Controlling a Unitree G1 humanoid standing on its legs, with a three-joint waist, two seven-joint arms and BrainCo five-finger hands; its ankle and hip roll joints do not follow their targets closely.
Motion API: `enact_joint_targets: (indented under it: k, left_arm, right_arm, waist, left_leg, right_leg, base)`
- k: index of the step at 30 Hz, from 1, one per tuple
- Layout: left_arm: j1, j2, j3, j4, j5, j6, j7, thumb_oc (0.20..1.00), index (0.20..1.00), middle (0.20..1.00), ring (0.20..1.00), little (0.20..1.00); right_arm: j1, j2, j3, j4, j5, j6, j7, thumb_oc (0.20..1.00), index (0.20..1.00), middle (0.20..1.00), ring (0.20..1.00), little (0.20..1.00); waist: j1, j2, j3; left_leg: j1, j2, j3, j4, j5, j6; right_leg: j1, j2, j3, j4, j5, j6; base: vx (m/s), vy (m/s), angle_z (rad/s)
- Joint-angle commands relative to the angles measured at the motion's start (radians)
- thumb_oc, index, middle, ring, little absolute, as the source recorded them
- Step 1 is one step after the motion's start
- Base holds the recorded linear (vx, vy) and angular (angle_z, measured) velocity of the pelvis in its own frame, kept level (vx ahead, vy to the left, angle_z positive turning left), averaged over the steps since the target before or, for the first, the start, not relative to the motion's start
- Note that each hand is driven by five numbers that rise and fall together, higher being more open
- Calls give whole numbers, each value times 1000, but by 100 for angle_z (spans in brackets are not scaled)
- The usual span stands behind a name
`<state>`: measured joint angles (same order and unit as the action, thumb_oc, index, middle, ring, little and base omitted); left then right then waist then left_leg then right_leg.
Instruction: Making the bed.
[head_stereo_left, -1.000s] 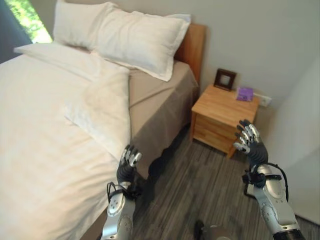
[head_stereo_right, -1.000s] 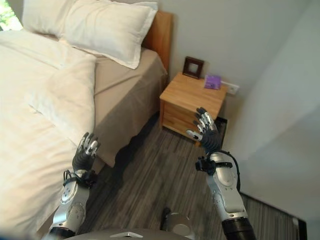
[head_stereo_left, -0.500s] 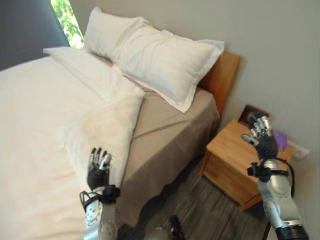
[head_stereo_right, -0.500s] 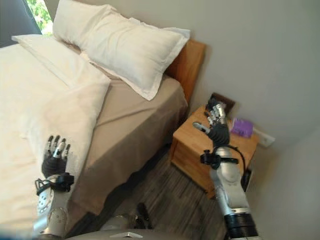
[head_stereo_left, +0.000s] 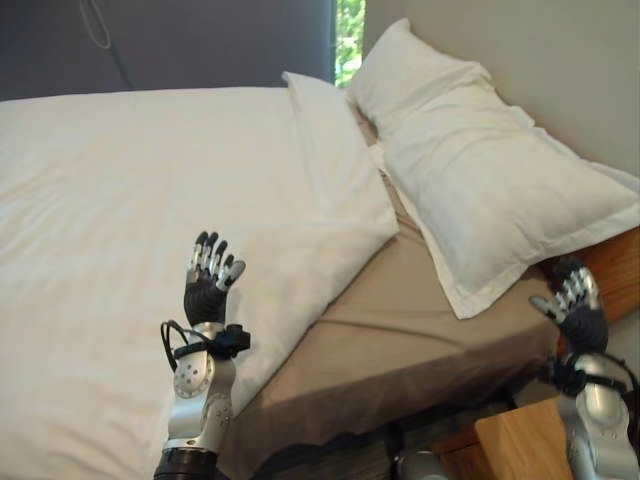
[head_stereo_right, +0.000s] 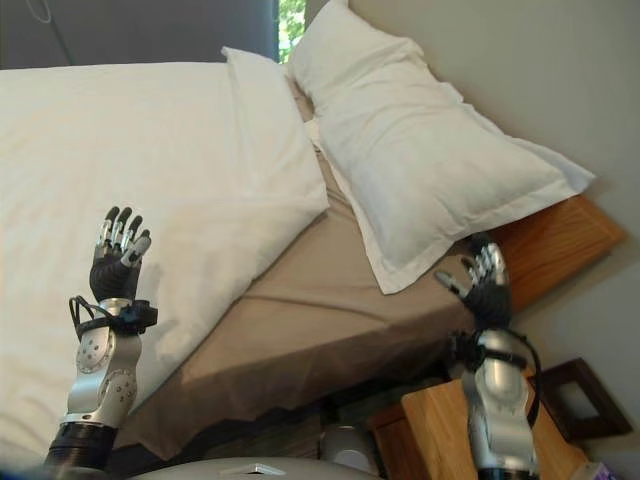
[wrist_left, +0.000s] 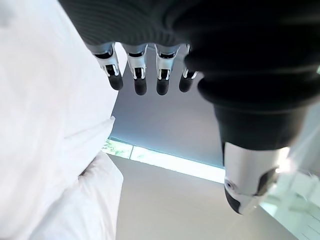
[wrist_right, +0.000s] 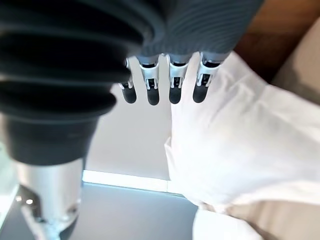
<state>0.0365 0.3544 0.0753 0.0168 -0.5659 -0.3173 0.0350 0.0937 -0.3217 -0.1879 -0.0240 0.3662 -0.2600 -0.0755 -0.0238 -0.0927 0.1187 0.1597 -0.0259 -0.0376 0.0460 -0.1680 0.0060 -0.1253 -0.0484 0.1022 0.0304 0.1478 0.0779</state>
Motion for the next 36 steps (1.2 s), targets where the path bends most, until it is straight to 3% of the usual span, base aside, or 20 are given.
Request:
enact_joint_targets:
  k: [1, 2, 7, 8, 9, 12, 13, 17, 21, 29, 36]
  left_arm:
    - [-50, 117, 72, -67, 42, -35, -41, 1000, 1000, 1000, 1000, 1000]
    - [-49, 117, 72, -67, 42, -35, -42, 1000, 1000, 1000, 1000, 1000]
    - [-70, 317, 188, 72, 208, 36, 60, 1000, 1000, 1000, 1000, 1000]
    - [-71, 318, 188, 73, 208, 36, 60, 1000, 1000, 1000, 1000, 1000]
    - [-72, 413, 229, 118, 280, 70, 72, 1000, 1000, 1000, 1000, 1000]
    - [-83, 478, 262, 196, 315, 93, 96, 1000, 1000, 1000, 1000, 1000]
    - [-106, 539, 279, 281, 355, 126, 108, 1000, 1000, 1000, 1000, 1000]
    - [-194, 631, 233, 429, 397, 146, 92, 1000, 1000, 1000, 1000, 1000]
    - [-274, 696, 150, 543, 428, 125, 66, 1000, 1000, 1000, 1000, 1000]
    - [-496, 724, -12, 677, 442, 145, 45, 1000, 1000, 1000, 1000, 1000]
    - [-763, 677, -193, 899, 570, 201, 110, 1000, 1000, 1000, 1000, 1000]
  right_arm:
    - [-38, -29, -15, -76, 49, -61, 48, 1000, 1000, 1000, 1000, 1000]
    - [-38, -29, -15, -76, 49, -60, 48, 1000, 1000, 1000, 1000, 1000]
    - [-26, -81, 1, -71, 61, -7, 108, 1000, 1000, 1000, 1000, 1000]
    - [-26, -80, 1, -71, 61, -6, 108, 1000, 1000, 1000, 1000, 1000]
    - [-9, -89, -7, -70, 74, 10, 125, 1000, 1000, 1000, 1000, 1000]
    - [19, -84, -11, -76, 90, 26, 144, 1000, 1000, 1000, 1000, 1000]
    - [57, -77, -17, -83, 98, 39, 157, 1000, 1000, 1000, 1000, 1000]
    - [97, -65, -5, -82, 108, 53, 169, 1000, 1000, 1000, 1000, 1000]
    - [119, -65, 8, -75, 114, 44, 179, 1000, 1000, 1000, 1000, 1000]
    - [151, -62, 20, -64, 117, 41, 178, 1000, 1000, 1000, 1000, 1000]
    - [114, -97, 82, -82, 122, 44, 167, 1000, 1000, 1000, 1000, 1000]
  waist:
    - [-14, 16, -14]
    - [-16, 16, -14]
    - [-12, 28, -33]
    - [-12, 28, -32]
    - [-14, 29, -33]
    - [-19, 30, -36]
    - [-29, 34, -42]
    - [-51, 38, -47]
    - [-72, 46, -45]
    - [-113, 54, -8]
    - [-154, 46, 101]
  left_leg:
    - [-100, -10, 9, -67, 164, 4]
    - [-98, -10, 8, -68, 164, 4]
    - [-70, 14, -13, -97, 178, -19]
    - [-69, 14, -13, -98, 179, -19]
    - [-64, 20, -14, -103, 180, -23]
    - [-55, 25, -11, -114, 183, -28]
    - [-54, 30, -6, -123, 188, -34]
    - [-58, 37, 2, -132, 194, -44]
    - [-57, 41, 11, -133, 185, -50]
    - [-108, 52, 30, -133, 196, -62]
    - [-202, 64, 73, -133, 217, -64]
  right_leg:
    - [135, -33, -31, 0, -105, 65]
    - [136, -33, -32, -2, -105, 65]
    - [162, -5, -40, -34, -107, 39]
    - [163, -5, -40, -34, -107, 39]
    - [163, 3, -37, -37, -105, 37]
    - [166, 10, -37, -41, -104, 34]
    - [167, 16, -37, -50, -103, 30]
    - [166, 24, -38, -68, -100, 29]
    - [172, 28, -37, -85, -102, 32]
    - [123, 29, -34, -97, -92, 35]
    - [-2, 43, 2, -82, -64, 39]
  base:
    - [57, -46, 18]
    - [129, -101, 13]
    - [120, -91, 7]
    - [96, -61, -8]
    - [97, -57, -8]
    - [108, -52, -4]
    - [92, -36, 2]
    - [82, -27, -5]
    - [72, -3, -6]
    - [-31, 7, -3]
    - [-136, 19, -23]
